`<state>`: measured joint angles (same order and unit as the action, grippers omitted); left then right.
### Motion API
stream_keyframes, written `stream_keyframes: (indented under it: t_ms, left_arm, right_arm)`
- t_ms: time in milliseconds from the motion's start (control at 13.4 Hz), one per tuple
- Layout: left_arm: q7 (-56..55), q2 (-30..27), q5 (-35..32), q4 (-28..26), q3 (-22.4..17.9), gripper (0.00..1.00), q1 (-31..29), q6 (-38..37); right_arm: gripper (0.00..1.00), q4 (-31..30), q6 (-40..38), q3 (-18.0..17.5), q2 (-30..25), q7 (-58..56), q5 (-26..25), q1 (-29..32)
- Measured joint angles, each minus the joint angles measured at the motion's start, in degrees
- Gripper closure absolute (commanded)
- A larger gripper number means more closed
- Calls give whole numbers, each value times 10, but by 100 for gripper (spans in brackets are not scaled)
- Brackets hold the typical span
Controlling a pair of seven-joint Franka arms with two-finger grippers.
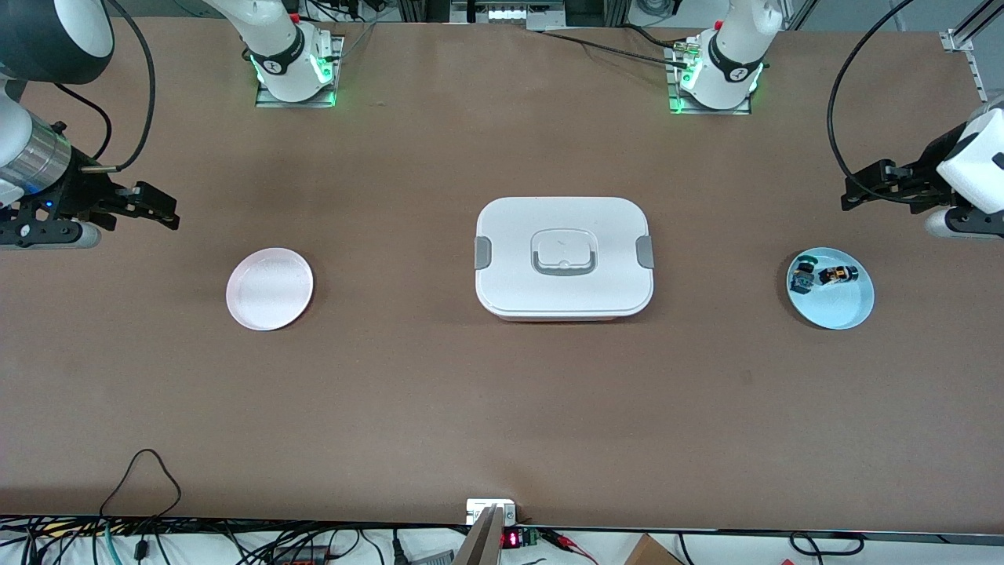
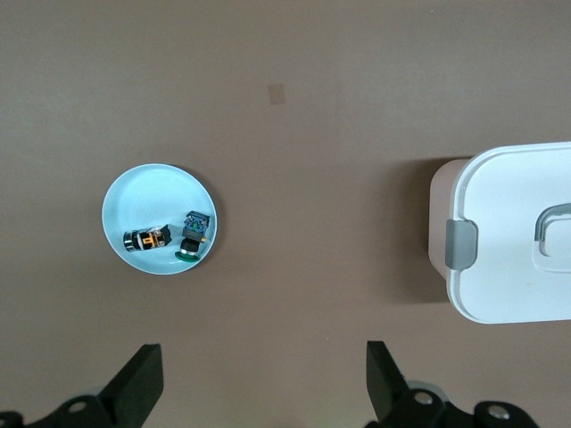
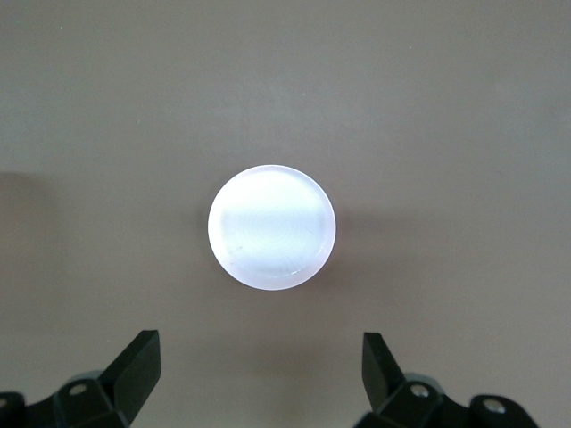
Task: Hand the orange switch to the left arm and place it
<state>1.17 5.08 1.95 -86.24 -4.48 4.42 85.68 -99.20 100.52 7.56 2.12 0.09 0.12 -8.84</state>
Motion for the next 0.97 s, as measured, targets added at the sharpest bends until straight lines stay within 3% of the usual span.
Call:
stream_keyframes:
  t_ms: [970]
  left_arm:
    - [-1,-9,0,-20,2,0,-9,33]
  right_arm:
    - [0,0,0,-2,0,0,0,-2]
